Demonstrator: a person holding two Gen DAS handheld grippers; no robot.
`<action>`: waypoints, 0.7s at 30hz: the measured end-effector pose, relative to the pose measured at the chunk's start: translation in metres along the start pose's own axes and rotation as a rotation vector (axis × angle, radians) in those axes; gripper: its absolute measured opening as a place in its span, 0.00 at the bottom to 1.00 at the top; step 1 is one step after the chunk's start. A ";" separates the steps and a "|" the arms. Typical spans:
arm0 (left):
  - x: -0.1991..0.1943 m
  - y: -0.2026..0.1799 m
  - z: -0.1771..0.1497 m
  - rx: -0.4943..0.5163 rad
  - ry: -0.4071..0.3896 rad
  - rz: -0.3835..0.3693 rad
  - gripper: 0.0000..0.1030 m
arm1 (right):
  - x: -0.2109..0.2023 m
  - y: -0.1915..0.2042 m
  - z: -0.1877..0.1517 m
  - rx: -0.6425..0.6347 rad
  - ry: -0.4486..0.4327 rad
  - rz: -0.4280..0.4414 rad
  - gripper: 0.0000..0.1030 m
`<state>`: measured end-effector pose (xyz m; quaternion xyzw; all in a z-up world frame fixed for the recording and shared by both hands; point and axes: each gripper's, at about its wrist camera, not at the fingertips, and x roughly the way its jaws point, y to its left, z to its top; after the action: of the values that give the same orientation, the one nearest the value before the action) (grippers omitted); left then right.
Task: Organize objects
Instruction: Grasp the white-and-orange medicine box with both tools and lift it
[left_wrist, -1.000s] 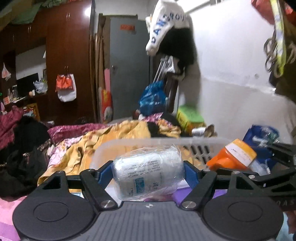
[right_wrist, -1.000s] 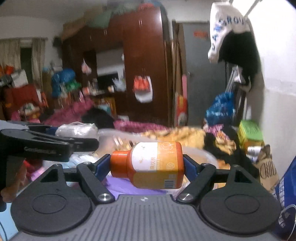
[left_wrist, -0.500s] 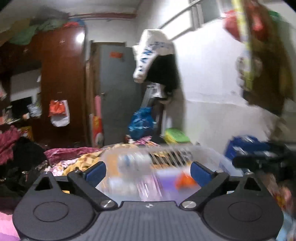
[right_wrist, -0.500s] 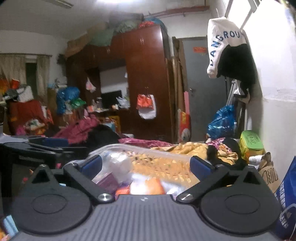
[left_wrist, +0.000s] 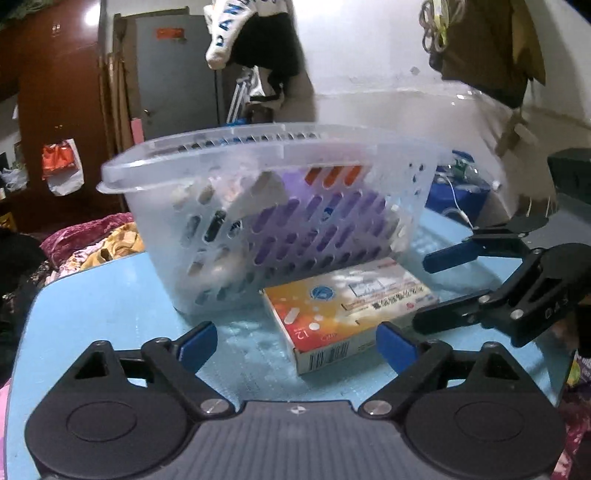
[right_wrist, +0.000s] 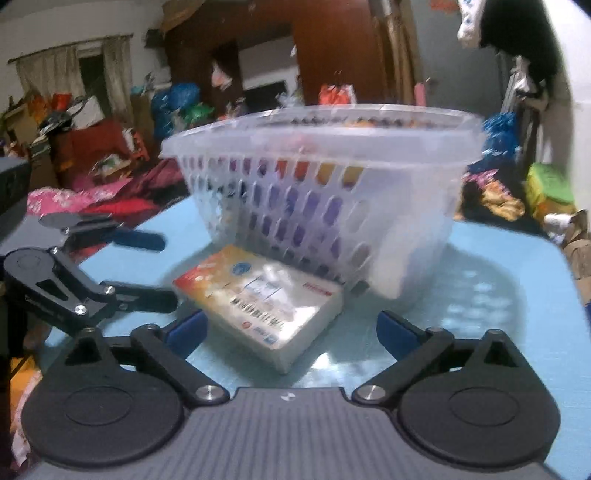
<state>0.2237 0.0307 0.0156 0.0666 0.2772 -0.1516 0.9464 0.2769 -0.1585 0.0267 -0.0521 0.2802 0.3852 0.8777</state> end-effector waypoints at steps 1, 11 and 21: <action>0.005 -0.001 0.000 0.003 0.014 -0.006 0.87 | 0.003 0.003 -0.001 -0.011 0.012 0.003 0.90; 0.024 -0.003 0.001 -0.006 0.048 -0.108 0.75 | 0.006 0.012 -0.010 -0.058 0.052 0.021 0.70; 0.012 -0.024 -0.001 0.065 -0.011 -0.063 0.66 | 0.000 0.016 -0.013 -0.123 0.017 -0.012 0.60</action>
<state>0.2251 0.0050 0.0069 0.0876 0.2692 -0.1905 0.9400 0.2596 -0.1512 0.0182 -0.1108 0.2634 0.3958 0.8727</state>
